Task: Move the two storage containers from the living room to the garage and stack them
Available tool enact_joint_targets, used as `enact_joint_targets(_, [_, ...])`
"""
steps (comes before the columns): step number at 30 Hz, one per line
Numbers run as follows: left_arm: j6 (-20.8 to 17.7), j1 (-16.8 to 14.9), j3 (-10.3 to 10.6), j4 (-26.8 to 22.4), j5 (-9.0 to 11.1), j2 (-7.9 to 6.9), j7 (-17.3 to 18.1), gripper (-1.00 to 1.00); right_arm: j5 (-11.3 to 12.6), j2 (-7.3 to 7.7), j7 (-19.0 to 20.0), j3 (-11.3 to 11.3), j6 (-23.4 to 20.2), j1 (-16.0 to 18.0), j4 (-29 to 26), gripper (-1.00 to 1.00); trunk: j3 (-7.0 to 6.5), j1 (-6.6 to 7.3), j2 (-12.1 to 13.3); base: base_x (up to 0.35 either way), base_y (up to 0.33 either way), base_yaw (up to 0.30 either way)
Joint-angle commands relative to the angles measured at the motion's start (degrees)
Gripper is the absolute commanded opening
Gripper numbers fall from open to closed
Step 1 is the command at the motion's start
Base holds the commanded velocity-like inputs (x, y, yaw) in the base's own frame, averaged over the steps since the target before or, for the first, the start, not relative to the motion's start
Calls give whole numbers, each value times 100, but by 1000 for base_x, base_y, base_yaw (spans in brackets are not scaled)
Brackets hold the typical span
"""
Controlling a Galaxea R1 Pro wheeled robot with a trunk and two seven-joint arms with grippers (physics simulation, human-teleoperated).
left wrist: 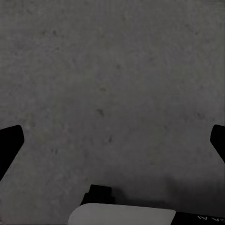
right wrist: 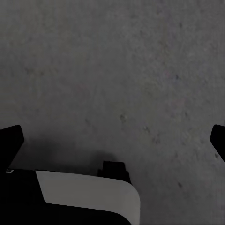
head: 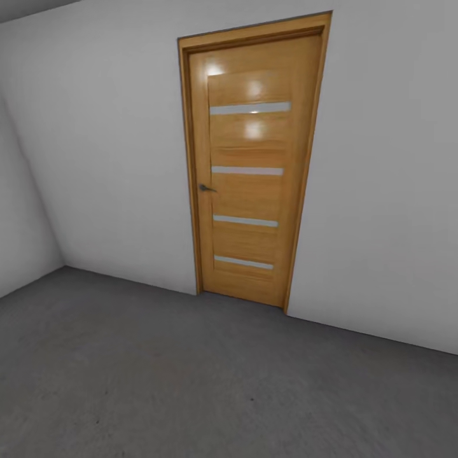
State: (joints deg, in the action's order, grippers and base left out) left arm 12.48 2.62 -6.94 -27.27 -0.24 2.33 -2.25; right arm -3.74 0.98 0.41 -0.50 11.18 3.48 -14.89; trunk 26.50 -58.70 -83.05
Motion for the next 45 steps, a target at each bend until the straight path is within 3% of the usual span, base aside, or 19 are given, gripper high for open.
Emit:
enact_joint_targets(1, [9,2,-16,-6,-4,4,-3,100,-39,1,3,-2,16,3,4,100,5,-3,-3,284,229,-2])
enact_joint_targets(20, [9,2,-11,-6,-5,13,-12,100,-18,-1,3,2,24,3,22,100,5,-3,-3,283,229,0])
enact_joint_targets(24, [8,2,-11,-5,-8,13,-12,100,9,-25,8,7,286,-10,190,100,5,-3,-3,283,228,0])
enact_joint_targets(28, [12,1,8,102,-3,6,-17,100,10,-56,11,6,1520,-25,788,100,5,-3,-3,283,228,0])
enact_joint_targets(31, [16,0,15,184,-2,5,-19,100,29,-107,6,6,3596,-53,1619,100,5,-3,-3,283,227,0])
enact_joint_targets(34, [18,1,17,207,-2,4,-20,100,1,-141,-3,6,4882,-329,1874,100,5,-3,-3,283,227,0])
enact_joint_targets(45, [18,2,21,214,-2,12,-20,100,25,-150,-8,6,4882,-487,1937,100,5,-3,-3,283,225,0])
